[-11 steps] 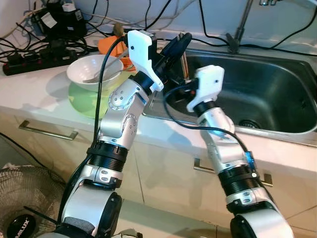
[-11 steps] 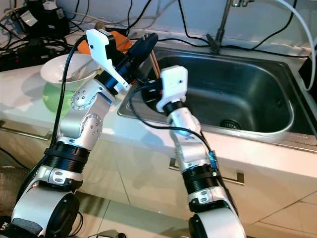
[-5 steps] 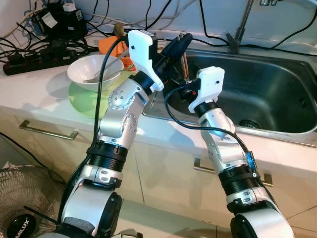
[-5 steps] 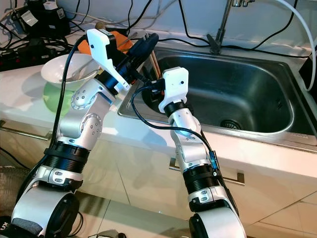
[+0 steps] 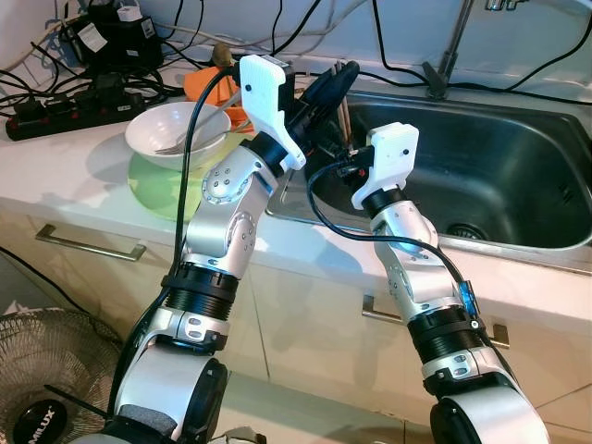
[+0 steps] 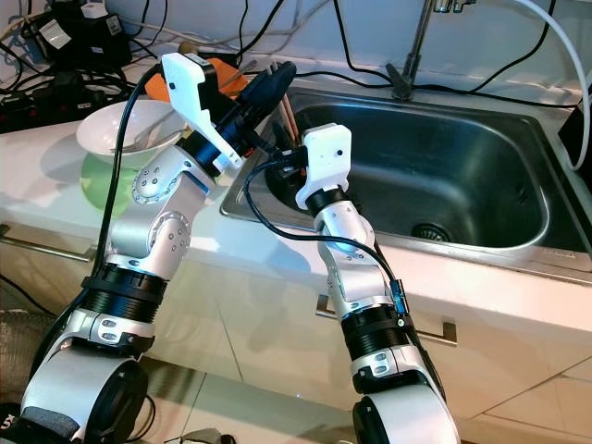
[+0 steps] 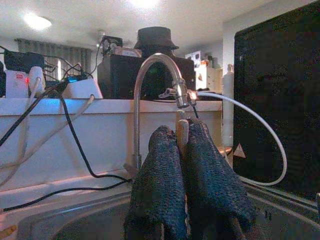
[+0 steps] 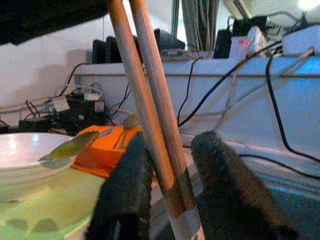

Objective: Kitchen organization

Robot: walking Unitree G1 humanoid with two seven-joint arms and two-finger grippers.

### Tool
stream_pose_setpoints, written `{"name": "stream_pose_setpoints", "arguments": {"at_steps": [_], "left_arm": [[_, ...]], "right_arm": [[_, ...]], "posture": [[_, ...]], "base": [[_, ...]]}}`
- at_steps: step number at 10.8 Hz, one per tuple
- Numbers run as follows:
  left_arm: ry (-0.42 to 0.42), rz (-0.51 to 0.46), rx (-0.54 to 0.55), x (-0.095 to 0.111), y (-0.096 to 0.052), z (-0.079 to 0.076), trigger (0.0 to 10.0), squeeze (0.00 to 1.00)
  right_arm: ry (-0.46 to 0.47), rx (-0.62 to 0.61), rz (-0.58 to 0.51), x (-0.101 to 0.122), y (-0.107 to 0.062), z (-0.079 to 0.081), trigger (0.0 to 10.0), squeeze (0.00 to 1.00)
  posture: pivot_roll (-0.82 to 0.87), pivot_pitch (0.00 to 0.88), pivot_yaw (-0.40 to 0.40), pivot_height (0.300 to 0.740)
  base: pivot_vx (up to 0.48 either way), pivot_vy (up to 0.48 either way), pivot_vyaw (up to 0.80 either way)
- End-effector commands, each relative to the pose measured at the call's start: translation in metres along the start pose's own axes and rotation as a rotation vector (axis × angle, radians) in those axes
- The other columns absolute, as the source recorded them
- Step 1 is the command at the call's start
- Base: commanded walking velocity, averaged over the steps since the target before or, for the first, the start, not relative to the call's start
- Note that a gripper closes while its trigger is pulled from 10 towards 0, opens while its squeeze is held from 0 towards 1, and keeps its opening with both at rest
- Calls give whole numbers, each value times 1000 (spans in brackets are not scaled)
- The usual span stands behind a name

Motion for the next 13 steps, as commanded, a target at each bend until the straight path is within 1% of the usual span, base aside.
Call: {"name": "stream_pose_setpoints", "arguments": {"at_steps": [1, 3, 4, 5, 6, 10, 12, 13], "left_arm": [[20, -4, -21, 3, 2, -3, 10000, 0], [26, -4, -19, 4, 2, -3, 10000, 0], [28, -2, -18, 4, 2, -2, 10000, 192], [28, 0, -13, 3, 3, -2, 10000, 1000], [18, 1, -16, 3, 2, -2, 10000, 1000], [14, -9, 14, 5, -2, 3, 10000, 1000], [4, -9, 52, 4, -10, 10, 10000, 1000], [13, 9, 82, 0, -18, 16, 10000, 1000]], "right_arm": [[-8, -2, -5, 3, 4, 0, 0, 0], [-10, 0, -5, 3, 5, 0, 0, 0], [-13, -4, -3, 2, 5, -1, 0, 0], [-18, -22, 4, 2, 5, -3, 3686, 0], [-16, -31, 7, 1, 5, -4, 10000, 0], [-27, -58, 20, -1, 6, -10, 10000, 0], [-52, -136, 56, -5, 8, -29, 10000, 0], [-40, -198, 79, -8, 10, -45, 10000, 0]], "posture": [[67, 21, 23, 740], [68, 22, 24, 740], [69, 21, 24, 740], [70, 22, 24, 740], [70, 24, 24, 740], [74, 26, 23, 740], [74, 25, 23, 740], [76, 25, 20, 740]], "base": [[0, 0, 0], [0, 0, 0], [0, 0, 0], [0, 0, 0], [0, 0, 0], [0, 0, 0], [0, 0, 0], [0, 0, 0]]}}
Point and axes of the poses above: a point about 5 cm out from each wrist's last joint towards the gripper, its own y axis pointing out of the wrist towards the gripper, its own x axis along the axis of the wrist's last joint, z = x × y, the point moved 1 cm from there along y, pointing out of the wrist towards the gripper, and after that the axes turned 3 degrees about -y, right-handed, at the moved point
